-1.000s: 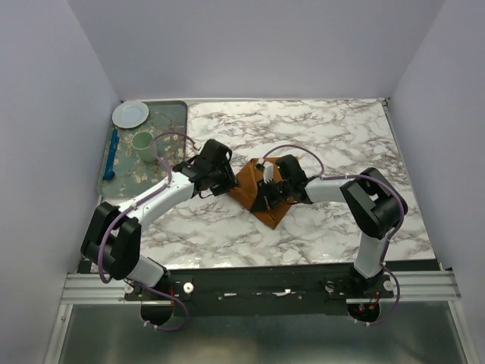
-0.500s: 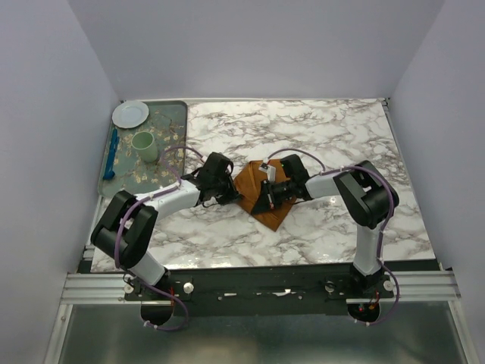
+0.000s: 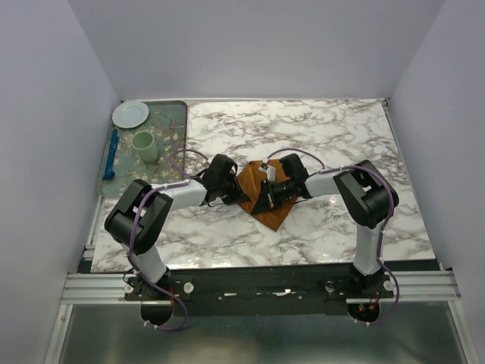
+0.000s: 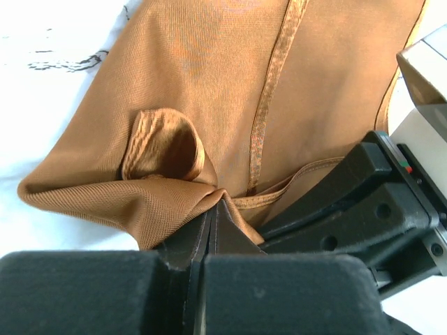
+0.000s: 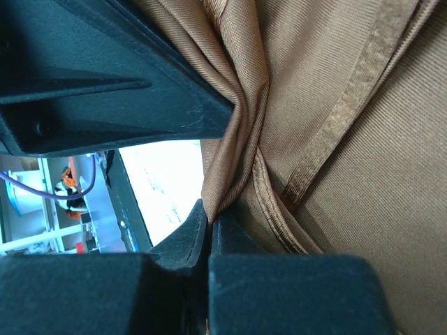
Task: Fold the napkin, place the utensils inside, and roll it up
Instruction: Roll the napkin with the utensil
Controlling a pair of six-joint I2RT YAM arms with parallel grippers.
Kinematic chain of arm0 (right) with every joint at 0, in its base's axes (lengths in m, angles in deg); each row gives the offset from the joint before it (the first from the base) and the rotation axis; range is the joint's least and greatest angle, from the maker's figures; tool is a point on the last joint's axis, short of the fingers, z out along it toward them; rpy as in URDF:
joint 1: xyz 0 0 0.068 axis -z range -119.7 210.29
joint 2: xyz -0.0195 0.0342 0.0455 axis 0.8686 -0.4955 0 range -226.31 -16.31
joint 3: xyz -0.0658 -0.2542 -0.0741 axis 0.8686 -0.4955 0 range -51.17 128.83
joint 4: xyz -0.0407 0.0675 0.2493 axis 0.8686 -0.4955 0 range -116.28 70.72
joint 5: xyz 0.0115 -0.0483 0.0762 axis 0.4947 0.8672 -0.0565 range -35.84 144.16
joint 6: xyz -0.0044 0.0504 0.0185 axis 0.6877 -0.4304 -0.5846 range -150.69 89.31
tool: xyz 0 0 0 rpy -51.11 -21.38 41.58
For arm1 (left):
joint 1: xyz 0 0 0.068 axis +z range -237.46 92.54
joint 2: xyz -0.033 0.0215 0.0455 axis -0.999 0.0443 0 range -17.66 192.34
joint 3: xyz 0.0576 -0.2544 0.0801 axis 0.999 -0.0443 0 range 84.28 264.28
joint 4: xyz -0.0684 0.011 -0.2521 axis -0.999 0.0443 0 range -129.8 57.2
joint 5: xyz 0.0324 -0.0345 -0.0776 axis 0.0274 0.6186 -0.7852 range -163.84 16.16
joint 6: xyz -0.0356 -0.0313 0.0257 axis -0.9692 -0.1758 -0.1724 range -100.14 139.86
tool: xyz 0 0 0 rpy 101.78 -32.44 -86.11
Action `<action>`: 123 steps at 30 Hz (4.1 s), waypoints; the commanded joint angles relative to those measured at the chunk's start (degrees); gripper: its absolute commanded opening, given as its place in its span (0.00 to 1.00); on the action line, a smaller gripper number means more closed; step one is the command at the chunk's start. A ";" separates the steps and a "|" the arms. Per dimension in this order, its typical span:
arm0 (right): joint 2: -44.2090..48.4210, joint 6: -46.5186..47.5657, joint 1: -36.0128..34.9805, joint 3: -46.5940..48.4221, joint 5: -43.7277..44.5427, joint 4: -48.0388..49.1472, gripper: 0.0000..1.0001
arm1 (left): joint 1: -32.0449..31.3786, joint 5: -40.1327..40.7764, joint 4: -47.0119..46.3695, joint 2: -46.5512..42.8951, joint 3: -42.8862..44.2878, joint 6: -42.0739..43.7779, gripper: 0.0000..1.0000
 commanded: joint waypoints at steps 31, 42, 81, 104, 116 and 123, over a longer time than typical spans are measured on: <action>20.72 11.88 -4.90 9.25 38.48 -34.40 0.11 | -0.03 0.43 -1.22 9.49 -4.17 2.05 0.00; 18.96 8.72 -4.10 2.65 50.85 -34.55 0.11 | 0.14 0.00 1.07 9.67 -3.20 3.01 0.00; 26.61 40.77 -18.95 -0.25 59.21 -26.58 0.70 | 1.55 -2.55 5.20 9.84 -0.39 7.32 0.00; 13.08 41.67 -23.44 3.00 69.58 -21.99 0.48 | 4.36 -5.19 5.20 10.46 -0.74 8.37 0.00; 9.12 39.56 -23.44 2.56 72.93 -20.50 0.26 | 6.38 -6.16 6.34 10.63 0.14 9.60 0.00; 8.68 39.74 -23.44 3.70 67.92 -21.64 0.14 | 7.52 -7.21 6.52 10.19 0.66 10.22 0.00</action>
